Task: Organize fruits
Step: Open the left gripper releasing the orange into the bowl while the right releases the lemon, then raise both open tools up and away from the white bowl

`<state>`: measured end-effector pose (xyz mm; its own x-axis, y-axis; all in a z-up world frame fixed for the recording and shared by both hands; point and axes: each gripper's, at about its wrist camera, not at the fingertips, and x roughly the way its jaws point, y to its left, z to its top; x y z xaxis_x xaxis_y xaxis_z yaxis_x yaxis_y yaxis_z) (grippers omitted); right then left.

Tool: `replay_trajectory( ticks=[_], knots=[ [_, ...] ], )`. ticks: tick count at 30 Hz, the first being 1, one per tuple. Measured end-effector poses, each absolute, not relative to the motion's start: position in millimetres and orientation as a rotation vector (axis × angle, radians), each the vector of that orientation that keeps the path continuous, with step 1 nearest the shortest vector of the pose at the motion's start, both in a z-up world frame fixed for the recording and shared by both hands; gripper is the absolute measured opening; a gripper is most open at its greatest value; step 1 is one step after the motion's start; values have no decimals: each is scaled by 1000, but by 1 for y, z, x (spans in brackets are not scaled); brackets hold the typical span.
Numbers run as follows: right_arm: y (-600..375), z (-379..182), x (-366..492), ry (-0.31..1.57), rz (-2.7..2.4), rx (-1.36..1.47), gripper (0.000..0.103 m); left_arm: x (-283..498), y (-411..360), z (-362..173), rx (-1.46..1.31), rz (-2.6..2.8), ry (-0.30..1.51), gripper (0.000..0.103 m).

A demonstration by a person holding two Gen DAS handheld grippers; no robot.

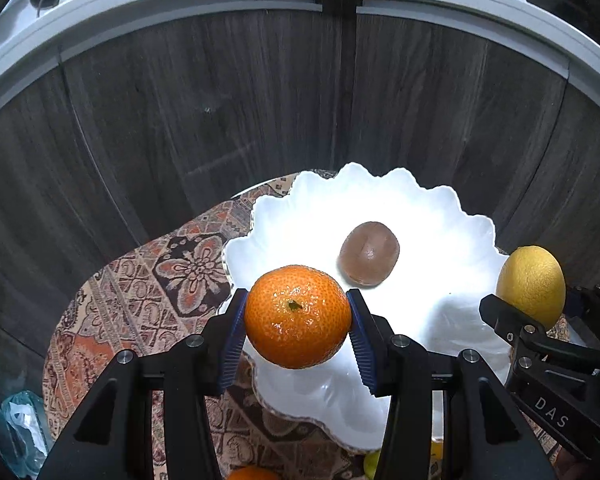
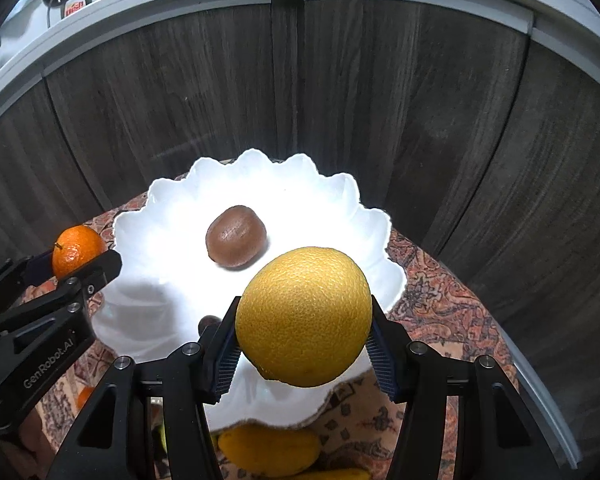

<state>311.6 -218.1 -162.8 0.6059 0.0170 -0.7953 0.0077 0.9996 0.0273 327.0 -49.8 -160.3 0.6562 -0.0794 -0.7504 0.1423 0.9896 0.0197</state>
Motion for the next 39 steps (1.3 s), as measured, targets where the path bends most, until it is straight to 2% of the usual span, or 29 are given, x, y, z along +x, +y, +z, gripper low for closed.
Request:
replay_trajectory(
  ticks=[14,15,16,18,20,23,25,31,39],
  knots=[
    [-221,-182,327,962,20,21,57,337,-55,-178,95,-126,880,49],
    [-221,-182,327,961,22,19,57,336,-55,-177,98,-125,873,52],
    [-221,-182,328,960,23,17,57,336,-56,-175,106,-119,867,61],
    [-221,-181,327,954,13,6,59,334,-56,-171,120,-100,849,69],
    [-222,-177,326,938,-5,-9,61,333,-54,-167,125,-90,841,69],
    [-223,-166,324,904,-39,-27,78,331,-52,-160,137,-66,833,72],
    [-224,-156,321,872,-65,-41,87,327,-51,-155,140,-54,820,80],
    [-224,-130,312,829,-71,-36,90,313,-46,-135,139,-42,786,92],
    [-221,-104,288,794,-64,-25,91,287,-41,-106,147,-29,739,97]
  ],
)
